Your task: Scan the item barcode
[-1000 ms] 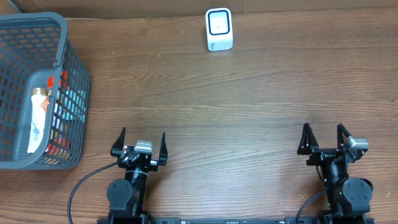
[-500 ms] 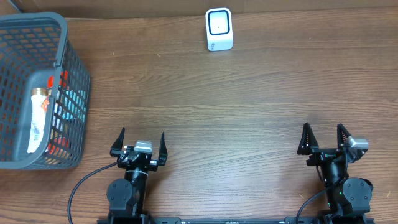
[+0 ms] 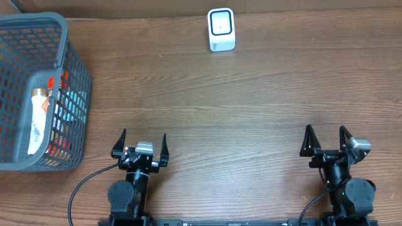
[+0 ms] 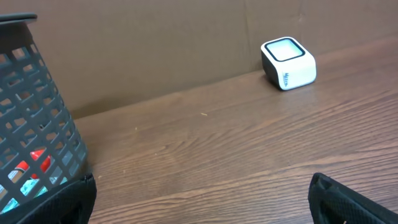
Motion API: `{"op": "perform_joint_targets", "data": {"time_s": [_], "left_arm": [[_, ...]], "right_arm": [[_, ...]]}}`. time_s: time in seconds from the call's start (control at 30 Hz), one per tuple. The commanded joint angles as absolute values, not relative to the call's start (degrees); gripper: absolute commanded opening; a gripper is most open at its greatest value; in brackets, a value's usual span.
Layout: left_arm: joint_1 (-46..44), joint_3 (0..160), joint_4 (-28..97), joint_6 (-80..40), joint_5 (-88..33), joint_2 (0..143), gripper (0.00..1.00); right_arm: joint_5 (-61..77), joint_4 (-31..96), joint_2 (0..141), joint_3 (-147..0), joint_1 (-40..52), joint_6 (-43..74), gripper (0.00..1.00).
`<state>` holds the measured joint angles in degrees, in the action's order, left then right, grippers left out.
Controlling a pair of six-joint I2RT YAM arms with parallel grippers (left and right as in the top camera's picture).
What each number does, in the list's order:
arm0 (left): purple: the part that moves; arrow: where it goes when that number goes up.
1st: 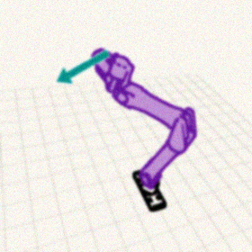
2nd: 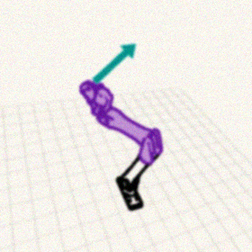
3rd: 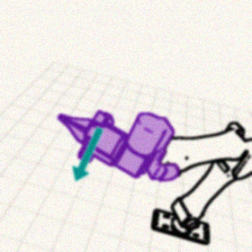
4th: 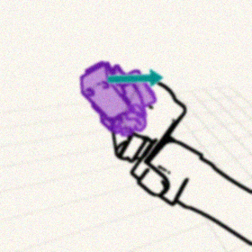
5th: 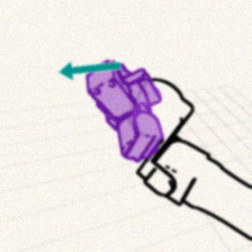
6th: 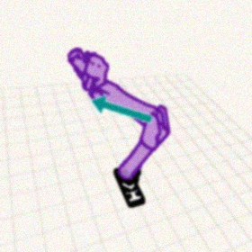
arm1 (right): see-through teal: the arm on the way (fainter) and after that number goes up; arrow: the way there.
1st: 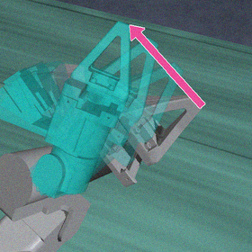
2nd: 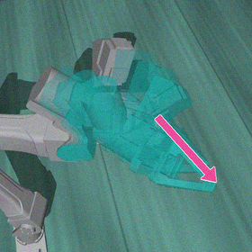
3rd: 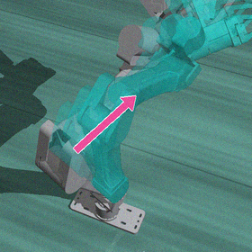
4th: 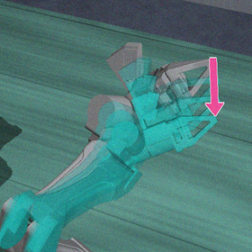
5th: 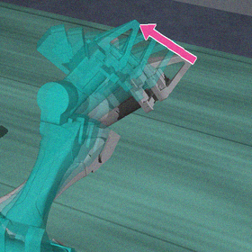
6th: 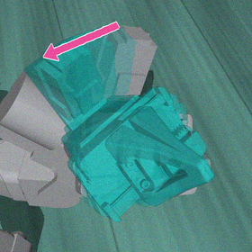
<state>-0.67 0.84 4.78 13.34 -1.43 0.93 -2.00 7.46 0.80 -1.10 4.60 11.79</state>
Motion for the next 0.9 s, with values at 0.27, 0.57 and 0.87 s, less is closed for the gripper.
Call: {"op": "perform_joint_targets", "data": {"time_s": [0.27, 0.57, 0.87], "left_arm": [[1.89, 23.49, 10.81, 4.21, -5.58, 20.03, 1.00], [3.84, 72.44, 45.82, 4.27, -14.72, 58.00, 1.00], [4.03, 106.15, 58.89, 6.48, -18.57, 82.78, 1.00]], "right_arm": [[0.16, 16.36, 10.68, -19.18, 4.84, 8.47, 1.00], [3.22, 38.02, 39.62, -50.04, 4.86, 7.01, 1.00], [14.09, 54.72, 63.48, -72.53, 4.86, 8.58, 1.00]]}}
